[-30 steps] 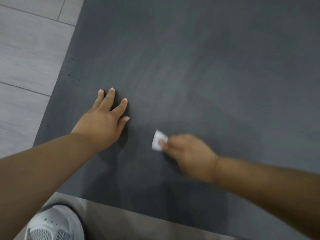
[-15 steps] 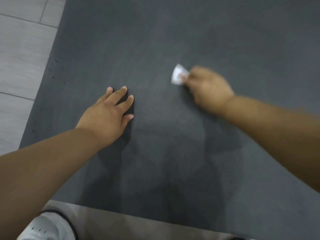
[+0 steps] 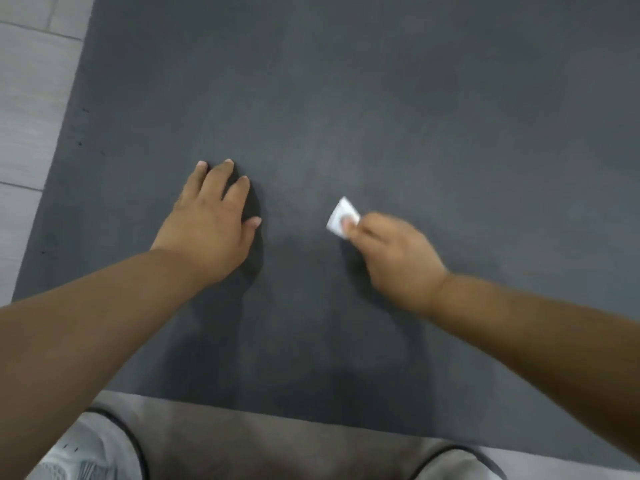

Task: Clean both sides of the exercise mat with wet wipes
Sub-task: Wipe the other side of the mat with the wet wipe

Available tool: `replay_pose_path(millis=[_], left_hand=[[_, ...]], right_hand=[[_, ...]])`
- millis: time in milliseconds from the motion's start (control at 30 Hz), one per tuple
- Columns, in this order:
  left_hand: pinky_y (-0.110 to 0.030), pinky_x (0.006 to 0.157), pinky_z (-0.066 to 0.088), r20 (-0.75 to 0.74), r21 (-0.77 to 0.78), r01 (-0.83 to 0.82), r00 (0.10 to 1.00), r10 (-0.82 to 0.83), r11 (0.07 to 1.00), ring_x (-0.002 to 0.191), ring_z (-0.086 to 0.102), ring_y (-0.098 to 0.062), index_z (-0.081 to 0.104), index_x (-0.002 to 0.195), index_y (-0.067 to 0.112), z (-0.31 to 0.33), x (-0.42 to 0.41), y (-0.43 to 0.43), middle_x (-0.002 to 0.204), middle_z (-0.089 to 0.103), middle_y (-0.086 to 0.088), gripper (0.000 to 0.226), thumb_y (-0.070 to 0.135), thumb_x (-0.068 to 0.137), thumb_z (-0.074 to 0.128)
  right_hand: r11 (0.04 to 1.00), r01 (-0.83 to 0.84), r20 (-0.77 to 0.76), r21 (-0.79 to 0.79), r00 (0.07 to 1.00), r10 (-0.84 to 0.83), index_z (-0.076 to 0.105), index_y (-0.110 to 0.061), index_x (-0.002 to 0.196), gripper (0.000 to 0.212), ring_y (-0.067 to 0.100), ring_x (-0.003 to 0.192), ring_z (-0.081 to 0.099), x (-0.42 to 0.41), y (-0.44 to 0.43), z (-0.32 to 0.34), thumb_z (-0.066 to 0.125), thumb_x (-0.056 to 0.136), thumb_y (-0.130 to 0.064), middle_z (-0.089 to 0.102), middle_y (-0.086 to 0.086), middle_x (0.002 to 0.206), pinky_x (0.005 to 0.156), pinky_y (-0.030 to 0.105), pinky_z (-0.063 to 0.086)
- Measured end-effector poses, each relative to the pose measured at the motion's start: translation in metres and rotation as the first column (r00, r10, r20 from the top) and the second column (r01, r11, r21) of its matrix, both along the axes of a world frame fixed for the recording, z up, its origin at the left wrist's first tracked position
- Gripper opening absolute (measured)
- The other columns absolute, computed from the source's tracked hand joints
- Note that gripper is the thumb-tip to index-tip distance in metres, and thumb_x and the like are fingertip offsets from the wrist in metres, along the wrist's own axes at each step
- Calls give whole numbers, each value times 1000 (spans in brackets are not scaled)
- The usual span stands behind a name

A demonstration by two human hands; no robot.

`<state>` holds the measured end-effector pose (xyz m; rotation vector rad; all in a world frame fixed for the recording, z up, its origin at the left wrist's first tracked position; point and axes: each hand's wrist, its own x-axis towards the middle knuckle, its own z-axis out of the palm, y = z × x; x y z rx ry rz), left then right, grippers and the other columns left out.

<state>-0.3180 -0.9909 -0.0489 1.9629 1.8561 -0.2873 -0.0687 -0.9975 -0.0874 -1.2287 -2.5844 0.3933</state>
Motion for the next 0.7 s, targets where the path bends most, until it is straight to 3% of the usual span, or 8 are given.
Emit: replay_pose_path(millis=[167,233,333,433,533,567,633,700], left_hand=[[-38,115,12,61,30,195,979,-197,980,145,7,-32,28,147,11,-1,24,-9,157,13,-10,56,28,97,45],[-43,116,15,38,22,206,978,-207,978,143,9,-36,30,146,9,-3,29,-10,156,16,-13,55,26,96,46],[-45,116,17,23,14,176,984,-177,984,143,11,-37,34,145,8,-3,32,-9,155,19,-14,55,25,94,49],[-45,113,23,37,10,123,992,-123,992,144,11,-32,37,143,10,0,37,-6,154,20,-9,54,31,95,48],[-47,111,29,86,50,120,989,-124,992,143,16,-31,42,140,7,2,44,-4,151,27,-11,52,29,94,49],[-47,111,29,93,66,144,984,-150,987,142,18,-31,41,140,6,1,47,-4,151,28,-12,52,28,94,50],[-45,112,29,100,70,191,975,-198,979,142,19,-32,37,143,6,-2,53,-4,153,26,-12,54,27,94,49],[-42,114,26,63,26,222,973,-223,975,144,13,-31,29,147,10,-4,58,-4,156,17,-8,57,30,96,45]], right_hand=[[845,-498,103,-195,846,522,71,-16,99,39,17,66,46,6,-117,7,34,89,-20,58,-6,92,62,28,33],[797,-577,119,-181,791,600,72,-19,97,37,14,68,45,12,-119,7,37,85,-23,61,-11,88,64,27,33],[818,-569,35,-77,819,573,72,-12,94,48,21,64,49,22,-71,3,25,98,-18,64,0,83,58,32,30],[925,-380,6,8,925,380,70,-4,97,49,29,58,53,37,2,3,25,101,-22,61,12,74,51,33,34],[989,81,65,121,994,-89,67,-1,105,40,37,71,59,69,81,5,36,91,-22,60,22,83,66,37,36],[949,290,107,126,947,-303,63,-1,111,38,40,83,58,85,105,7,36,91,-21,57,25,95,73,40,37],[759,649,239,45,731,-639,54,-3,121,33,41,104,51,116,139,15,39,94,-14,48,23,116,86,39,39],[630,776,267,9,605,-750,51,-2,122,31,38,110,48,129,151,16,40,95,-12,48,16,116,89,37,39]])
